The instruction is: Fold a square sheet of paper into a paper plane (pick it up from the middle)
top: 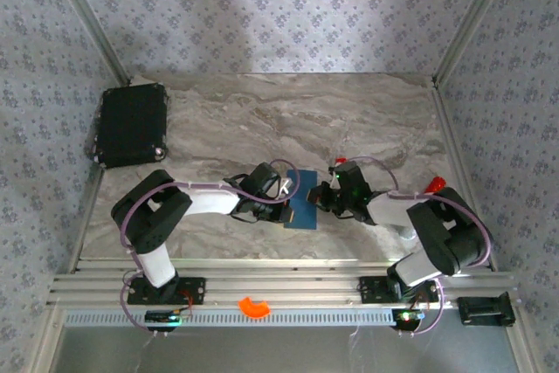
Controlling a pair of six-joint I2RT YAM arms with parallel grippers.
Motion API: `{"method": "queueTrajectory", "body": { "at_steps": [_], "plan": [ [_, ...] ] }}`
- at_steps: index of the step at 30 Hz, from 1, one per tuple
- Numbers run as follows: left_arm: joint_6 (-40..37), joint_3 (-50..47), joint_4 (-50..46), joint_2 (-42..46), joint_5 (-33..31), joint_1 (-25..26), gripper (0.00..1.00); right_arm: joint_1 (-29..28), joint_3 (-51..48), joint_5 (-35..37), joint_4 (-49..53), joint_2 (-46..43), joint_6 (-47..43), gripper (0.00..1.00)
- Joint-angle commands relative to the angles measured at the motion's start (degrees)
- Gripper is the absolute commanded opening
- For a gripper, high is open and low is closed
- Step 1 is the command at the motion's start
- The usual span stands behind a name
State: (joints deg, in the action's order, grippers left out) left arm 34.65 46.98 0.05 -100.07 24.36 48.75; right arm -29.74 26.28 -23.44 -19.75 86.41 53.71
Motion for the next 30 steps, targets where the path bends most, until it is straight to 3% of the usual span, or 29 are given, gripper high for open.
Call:
{"method": "queueTrajectory", "body": {
  "at_steps": [1,11,25,30],
  "plan": [
    [1.2,-1.5,-7.2,-0.3,-5.8,0.1,0.00,-0.3,0.0,1.2,0.9,3.0,0.5,0.00],
    [3.7,2.2,-3.0,3.8,-6.2,1.6,0.06,-0.4,-2.1,1.6,-0.5,5.9,1.6,0.00],
    [1.1,9.6,-2.4,-5.2,-2.7,2.2,0.07,0.0,-2.5,1.2,0.0,5.6,1.4,0.00],
    [0.1,6.7,-3.3,-5.7,-1.3,2.1,0.06,0.3,-2.7,0.9,0.2,5.7,1.0,0.00]
  ]
}}
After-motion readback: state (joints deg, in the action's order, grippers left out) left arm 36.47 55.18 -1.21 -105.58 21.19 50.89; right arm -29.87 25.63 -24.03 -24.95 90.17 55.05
